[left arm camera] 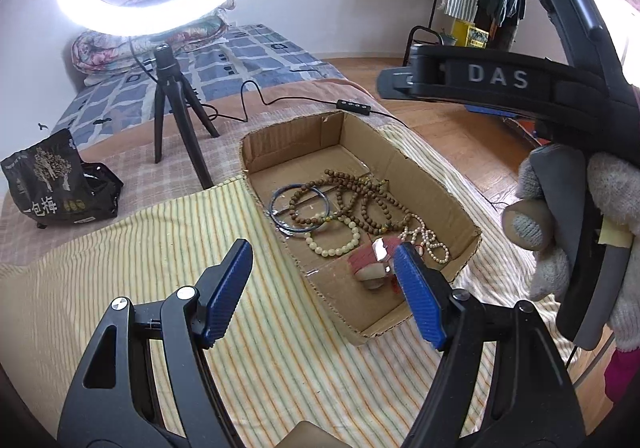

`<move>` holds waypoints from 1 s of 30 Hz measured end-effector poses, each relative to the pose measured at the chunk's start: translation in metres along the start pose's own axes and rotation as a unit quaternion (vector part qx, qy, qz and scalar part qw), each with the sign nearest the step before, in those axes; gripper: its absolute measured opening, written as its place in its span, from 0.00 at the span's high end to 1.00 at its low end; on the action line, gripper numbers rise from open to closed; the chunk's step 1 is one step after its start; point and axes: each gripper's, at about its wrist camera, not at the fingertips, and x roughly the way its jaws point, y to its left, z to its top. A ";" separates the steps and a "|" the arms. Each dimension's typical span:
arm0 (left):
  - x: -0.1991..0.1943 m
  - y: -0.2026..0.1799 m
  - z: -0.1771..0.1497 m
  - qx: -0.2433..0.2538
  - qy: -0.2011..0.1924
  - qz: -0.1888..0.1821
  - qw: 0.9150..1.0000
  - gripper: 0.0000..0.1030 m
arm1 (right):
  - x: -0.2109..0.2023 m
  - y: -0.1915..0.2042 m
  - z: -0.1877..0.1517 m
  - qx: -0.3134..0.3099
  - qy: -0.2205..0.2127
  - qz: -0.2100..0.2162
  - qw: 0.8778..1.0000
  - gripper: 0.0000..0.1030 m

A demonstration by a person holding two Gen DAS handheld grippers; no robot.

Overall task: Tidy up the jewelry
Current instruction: 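Withdraw both open tools from the box toward the small pearl earring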

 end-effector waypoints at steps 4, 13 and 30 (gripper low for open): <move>-0.006 0.011 -0.004 -0.005 -0.001 0.004 1.000 0.27 | -0.009 -0.001 -0.001 0.005 -0.001 -0.003 1.000 0.00; -0.026 0.040 -0.010 -0.023 -0.014 0.013 1.000 0.27 | -0.035 0.008 -0.012 0.008 0.001 0.004 1.000 0.00; -0.039 0.089 -0.025 -0.032 -0.024 0.037 0.999 0.27 | -0.077 0.023 -0.055 0.011 0.003 0.014 1.000 0.00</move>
